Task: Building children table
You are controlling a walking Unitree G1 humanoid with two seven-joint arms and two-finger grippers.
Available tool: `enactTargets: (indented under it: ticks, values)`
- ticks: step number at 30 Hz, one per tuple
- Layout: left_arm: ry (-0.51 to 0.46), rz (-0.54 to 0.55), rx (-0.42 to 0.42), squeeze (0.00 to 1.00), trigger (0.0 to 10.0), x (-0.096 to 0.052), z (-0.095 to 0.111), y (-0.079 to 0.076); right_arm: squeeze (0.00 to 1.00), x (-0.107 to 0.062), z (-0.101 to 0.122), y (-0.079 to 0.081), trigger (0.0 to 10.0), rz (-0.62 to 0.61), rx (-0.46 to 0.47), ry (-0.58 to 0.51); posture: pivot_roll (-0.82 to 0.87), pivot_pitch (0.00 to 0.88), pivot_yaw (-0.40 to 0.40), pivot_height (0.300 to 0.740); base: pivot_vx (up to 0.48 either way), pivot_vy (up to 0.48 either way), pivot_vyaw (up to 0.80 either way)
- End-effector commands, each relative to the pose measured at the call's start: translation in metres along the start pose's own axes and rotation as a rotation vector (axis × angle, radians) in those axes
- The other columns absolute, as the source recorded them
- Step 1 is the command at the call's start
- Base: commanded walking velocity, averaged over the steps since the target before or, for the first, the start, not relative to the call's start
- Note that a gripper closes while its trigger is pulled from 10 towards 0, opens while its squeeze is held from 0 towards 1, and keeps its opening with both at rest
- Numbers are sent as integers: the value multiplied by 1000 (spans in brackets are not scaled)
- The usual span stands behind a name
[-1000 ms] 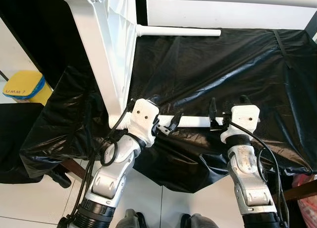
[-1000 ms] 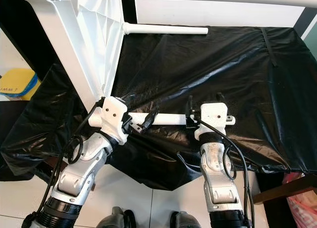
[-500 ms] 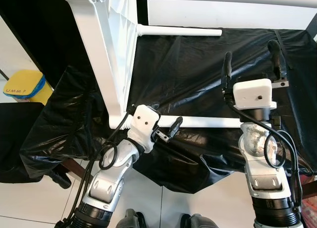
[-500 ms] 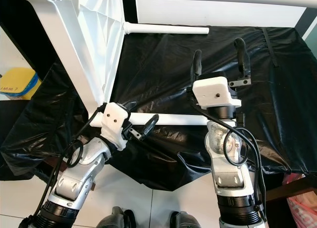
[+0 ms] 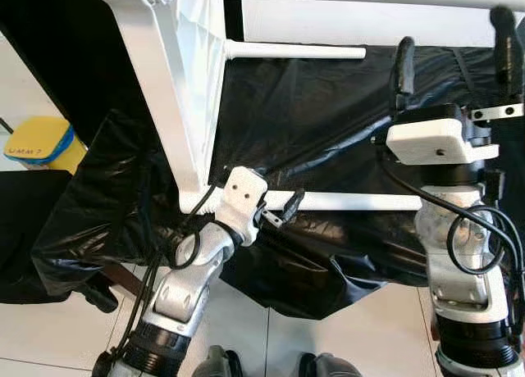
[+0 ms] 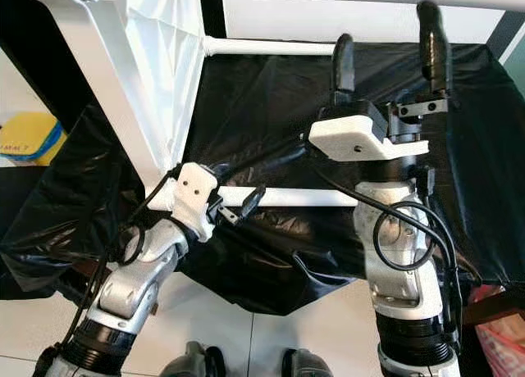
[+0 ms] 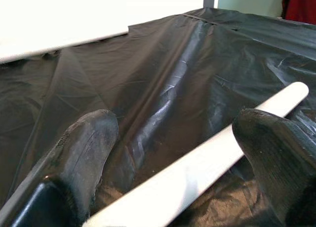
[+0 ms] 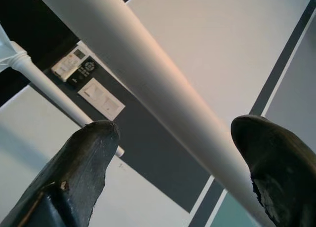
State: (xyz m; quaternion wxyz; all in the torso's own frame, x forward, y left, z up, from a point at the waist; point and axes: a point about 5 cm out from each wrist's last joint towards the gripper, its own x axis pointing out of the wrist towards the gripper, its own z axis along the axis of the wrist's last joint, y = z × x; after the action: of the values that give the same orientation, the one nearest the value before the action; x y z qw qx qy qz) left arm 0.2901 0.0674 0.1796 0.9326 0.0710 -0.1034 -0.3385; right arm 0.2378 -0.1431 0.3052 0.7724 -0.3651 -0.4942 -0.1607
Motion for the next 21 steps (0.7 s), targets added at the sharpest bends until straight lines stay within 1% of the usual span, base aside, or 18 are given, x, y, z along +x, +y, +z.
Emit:
enactTargets:
  ticks: [1,3,4,6,11,14,16,17,19,20,21]
  values:
    - [9,-54,1,0,10000,2,-4,-2,0,5,6,-7,10000,-28,-19,-49,-81,184,28,740,0,0,0]
    - [16,-49,14,0,10000,8,-4,5,0,11,11,-12,10000,-36,-36,-75,-89,193,33,740,0,0,0]
    - [16,-49,14,0,10000,8,-4,5,0,11,11,-12,10000,-36,-36,-75,-89,193,33,740,0,0,0]
    - [16,-43,22,0,10000,14,-2,12,0,17,19,-14,10000,-32,-41,-106,-99,203,46,740,0,0,0]
    - [15,-41,31,0,10000,17,0,17,0,19,22,-14,10000,-15,-39,-118,-106,204,51,740,0,0,0]
    - [16,-39,43,0,10000,20,1,21,0,20,26,-10,10000,37,-29,-139,-117,209,66,740,0,0,0]
    - [11,-37,46,0,10000,23,2,24,0,24,27,-5,10000,121,-30,-151,-125,208,69,740,0,0,0]
    - [11,-37,46,0,10000,23,2,24,0,24,27,-5,10000,121,-30,-151,-125,208,69,740,0,0,0]
    - [-1,-40,49,0,10000,28,4,26,0,28,27,-2,10000,183,-30,-173,-131,208,69,740,0,0,0]
    - [-1,-40,49,0,10000,28,4,26,0,28,27,-2,10000,183,-30,-173,-131,208,69,740,0,0,0]
    - [-8,-40,52,0,10000,30,6,27,0,29,29,0,10000,214,-28,-187,-133,207,70,740,0,0,0]
